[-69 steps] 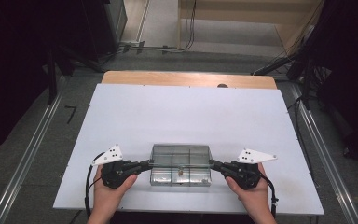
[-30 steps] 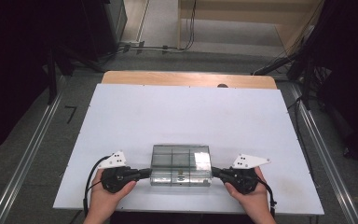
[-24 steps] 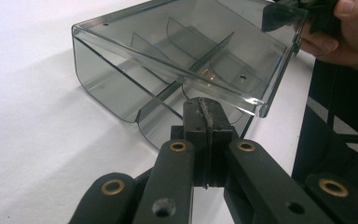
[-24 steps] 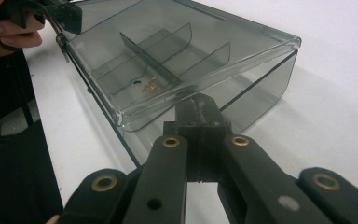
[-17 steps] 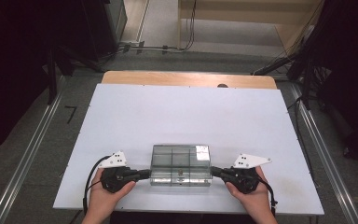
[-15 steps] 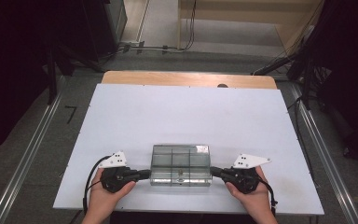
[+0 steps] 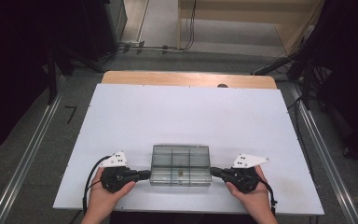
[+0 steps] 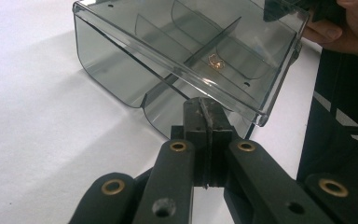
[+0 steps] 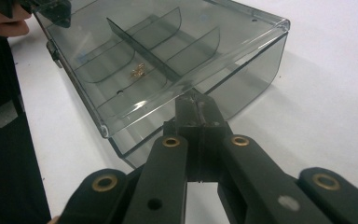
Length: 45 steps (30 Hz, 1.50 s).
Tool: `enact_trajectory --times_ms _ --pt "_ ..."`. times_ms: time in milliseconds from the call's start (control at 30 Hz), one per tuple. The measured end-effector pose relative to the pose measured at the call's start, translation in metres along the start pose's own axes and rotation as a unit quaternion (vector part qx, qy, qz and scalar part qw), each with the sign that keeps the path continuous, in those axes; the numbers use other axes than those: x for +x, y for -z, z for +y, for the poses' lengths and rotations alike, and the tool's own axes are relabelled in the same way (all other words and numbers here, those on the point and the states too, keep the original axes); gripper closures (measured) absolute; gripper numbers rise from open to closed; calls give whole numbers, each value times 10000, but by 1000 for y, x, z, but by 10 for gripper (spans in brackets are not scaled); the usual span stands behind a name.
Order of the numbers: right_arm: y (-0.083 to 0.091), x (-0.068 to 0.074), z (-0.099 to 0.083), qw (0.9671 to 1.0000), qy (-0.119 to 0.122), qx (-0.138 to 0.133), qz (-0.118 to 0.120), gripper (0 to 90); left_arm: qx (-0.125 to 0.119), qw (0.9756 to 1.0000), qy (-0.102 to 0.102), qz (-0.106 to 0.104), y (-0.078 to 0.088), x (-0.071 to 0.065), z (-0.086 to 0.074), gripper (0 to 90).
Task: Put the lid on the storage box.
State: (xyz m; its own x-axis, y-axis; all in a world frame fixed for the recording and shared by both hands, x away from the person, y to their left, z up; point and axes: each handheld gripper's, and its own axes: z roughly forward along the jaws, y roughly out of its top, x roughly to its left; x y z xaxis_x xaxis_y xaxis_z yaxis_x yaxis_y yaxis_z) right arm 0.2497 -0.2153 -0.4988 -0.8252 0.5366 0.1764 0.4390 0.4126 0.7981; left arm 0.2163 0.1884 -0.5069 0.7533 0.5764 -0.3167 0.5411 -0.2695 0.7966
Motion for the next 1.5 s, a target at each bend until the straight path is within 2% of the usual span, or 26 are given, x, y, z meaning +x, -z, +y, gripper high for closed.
enact_trajectory --times_ms 133,467,733,900,1267,1500 --pt "2 -2 0 10000 -53 -60 -8 877 53 10000 -27 73 1 1 0 900" --pt "8 -5 1 9996 -124 -235 -53 854 -218 9997 7 93 10 4 0 895" --pt "16 -10 3 9989 -193 -395 -166 703 -500 9986 -121 156 15 1 1 744" --pt "21 -13 3 9985 -157 -501 -130 614 -684 9972 -207 238 18 -1 1 637" --pt "28 -20 2 9978 -125 -633 -145 389 -987 9941 -178 407 24 1 1 414" --pt "33 -27 0 9972 -155 -709 -169 268 -1139 9923 -105 482 31 6 -1 331"
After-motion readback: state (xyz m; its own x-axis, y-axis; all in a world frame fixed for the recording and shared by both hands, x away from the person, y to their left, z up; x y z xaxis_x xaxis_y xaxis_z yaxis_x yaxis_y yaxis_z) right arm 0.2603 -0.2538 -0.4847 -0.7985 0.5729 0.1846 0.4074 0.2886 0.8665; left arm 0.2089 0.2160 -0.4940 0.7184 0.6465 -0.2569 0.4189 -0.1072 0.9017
